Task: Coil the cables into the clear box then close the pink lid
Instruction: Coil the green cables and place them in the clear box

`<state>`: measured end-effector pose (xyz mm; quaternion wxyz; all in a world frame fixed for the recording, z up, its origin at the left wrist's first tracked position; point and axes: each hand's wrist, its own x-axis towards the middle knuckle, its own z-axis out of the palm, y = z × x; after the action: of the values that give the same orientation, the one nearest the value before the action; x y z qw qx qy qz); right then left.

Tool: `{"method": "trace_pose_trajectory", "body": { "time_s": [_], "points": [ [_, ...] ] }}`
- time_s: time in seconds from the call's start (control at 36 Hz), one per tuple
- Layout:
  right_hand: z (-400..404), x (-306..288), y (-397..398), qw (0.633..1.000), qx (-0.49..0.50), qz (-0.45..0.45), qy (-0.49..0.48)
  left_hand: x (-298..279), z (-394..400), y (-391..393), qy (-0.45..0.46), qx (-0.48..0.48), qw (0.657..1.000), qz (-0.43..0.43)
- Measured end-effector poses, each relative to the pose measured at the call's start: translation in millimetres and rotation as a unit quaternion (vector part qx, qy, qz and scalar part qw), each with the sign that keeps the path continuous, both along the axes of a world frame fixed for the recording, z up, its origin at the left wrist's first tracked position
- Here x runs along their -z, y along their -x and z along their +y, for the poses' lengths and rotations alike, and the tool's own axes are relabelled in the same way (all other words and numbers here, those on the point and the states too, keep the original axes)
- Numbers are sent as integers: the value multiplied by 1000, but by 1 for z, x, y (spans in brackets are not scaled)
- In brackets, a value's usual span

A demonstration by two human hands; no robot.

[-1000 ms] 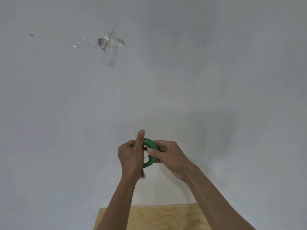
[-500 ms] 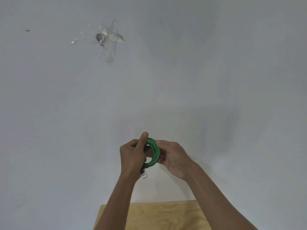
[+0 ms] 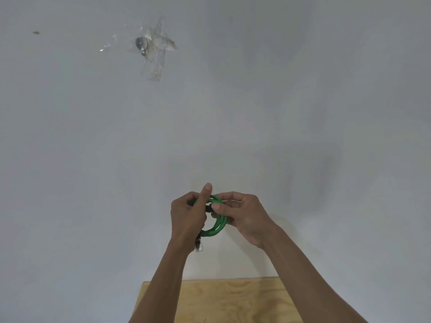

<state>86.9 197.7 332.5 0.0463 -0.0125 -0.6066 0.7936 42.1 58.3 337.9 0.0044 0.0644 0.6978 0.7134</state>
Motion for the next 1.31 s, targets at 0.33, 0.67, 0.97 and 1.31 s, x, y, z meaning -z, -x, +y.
{"method": "trace_pose_trajectory", "body": {
  "time_s": [0.33,0.67,0.97,1.31],
  "points": [
    [-29,26,-4,975,176,55,-122,17,0,0,-8,-55,998,-12],
    [-48,76,-18,925,307,89,-203,47,7,-11,-10,-102,993,-58],
    [-66,92,-21,922,342,44,-178,72,-18,-27,2,-3,999,-43],
    [-91,76,-5,931,307,57,-188,70,-41,-10,-23,-44,999,-13]
  ]
}}
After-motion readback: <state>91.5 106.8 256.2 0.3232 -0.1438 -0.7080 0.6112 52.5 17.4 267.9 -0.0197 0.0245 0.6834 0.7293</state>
